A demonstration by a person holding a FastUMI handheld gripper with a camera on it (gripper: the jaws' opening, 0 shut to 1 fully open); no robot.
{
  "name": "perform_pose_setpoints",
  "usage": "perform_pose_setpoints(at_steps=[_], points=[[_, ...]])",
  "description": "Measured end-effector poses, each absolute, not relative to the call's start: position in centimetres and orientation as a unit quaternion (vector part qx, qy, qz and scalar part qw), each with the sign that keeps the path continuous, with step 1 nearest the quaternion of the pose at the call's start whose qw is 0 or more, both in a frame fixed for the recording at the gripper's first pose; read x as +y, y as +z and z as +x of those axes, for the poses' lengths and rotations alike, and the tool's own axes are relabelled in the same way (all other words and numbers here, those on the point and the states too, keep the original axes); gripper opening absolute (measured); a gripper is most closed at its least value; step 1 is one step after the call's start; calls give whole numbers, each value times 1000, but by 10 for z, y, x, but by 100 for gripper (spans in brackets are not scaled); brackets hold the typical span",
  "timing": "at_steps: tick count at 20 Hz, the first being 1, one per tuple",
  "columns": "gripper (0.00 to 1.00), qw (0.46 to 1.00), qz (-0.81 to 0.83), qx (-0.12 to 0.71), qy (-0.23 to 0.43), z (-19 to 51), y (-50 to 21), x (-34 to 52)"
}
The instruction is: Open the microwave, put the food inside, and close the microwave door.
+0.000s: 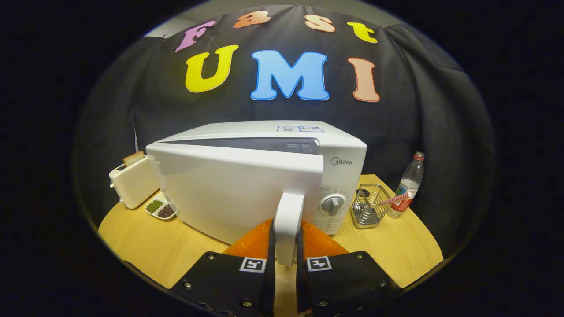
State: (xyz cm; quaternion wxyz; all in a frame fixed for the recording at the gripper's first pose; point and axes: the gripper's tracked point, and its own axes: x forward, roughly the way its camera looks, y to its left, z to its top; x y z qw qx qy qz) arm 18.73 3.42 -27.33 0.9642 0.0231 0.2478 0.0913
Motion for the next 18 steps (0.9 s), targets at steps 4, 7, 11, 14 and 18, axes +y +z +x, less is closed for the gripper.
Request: perform_pose_setpoints(at_steps=[4,7,11,14,18], points=[[24,962,24,255,94,155,-269,46],[25,961,27,261,91,132,-268,55],[25,960,35,263,93,102,-263,72],[25,959,35,264,96,80,-260,87],[25,959,36,264,99,54,-257,106]])
